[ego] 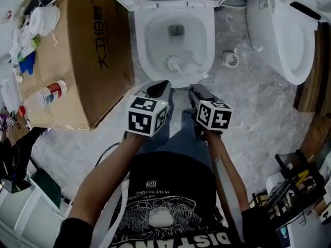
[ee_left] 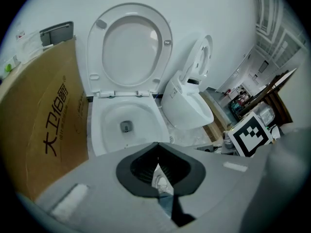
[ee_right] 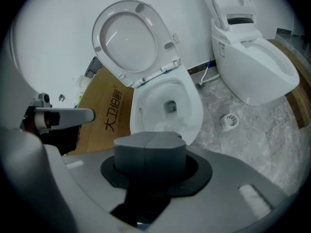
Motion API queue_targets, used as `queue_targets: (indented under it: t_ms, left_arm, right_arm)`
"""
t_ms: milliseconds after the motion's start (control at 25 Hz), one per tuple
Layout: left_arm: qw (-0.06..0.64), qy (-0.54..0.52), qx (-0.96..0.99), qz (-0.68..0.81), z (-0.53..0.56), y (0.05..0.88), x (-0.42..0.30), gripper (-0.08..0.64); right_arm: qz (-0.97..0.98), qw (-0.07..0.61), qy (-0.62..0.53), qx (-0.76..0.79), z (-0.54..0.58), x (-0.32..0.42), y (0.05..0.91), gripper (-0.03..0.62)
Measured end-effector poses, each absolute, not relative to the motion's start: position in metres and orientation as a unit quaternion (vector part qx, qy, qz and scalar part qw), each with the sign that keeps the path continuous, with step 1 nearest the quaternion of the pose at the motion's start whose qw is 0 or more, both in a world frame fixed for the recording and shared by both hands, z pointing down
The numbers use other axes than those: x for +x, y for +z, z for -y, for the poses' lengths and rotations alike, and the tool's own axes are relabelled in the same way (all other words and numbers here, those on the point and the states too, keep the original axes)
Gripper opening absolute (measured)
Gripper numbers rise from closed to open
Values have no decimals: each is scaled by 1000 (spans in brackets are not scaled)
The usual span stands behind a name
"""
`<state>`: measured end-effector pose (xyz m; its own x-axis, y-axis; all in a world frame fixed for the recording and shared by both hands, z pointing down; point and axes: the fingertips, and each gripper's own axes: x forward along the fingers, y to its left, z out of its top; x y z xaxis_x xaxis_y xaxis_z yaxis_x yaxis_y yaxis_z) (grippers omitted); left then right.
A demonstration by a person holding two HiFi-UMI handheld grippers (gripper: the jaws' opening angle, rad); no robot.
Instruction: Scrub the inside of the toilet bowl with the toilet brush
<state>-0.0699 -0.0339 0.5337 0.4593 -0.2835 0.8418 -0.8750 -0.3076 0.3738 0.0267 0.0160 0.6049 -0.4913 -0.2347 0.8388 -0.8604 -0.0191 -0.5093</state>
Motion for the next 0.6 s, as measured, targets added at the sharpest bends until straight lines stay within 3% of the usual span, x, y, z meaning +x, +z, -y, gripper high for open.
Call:
queue_targets:
  t_ms: [280, 600]
  left_arm:
    - [433, 347, 730, 399, 46, 535, -93, 1]
    - [434, 346, 730, 398, 62, 540, -97, 0]
  right_arm:
    - [668, 259, 564, 411, 20, -11, 603, 150]
    - [654, 261, 568, 427, 42, -2, 623, 150]
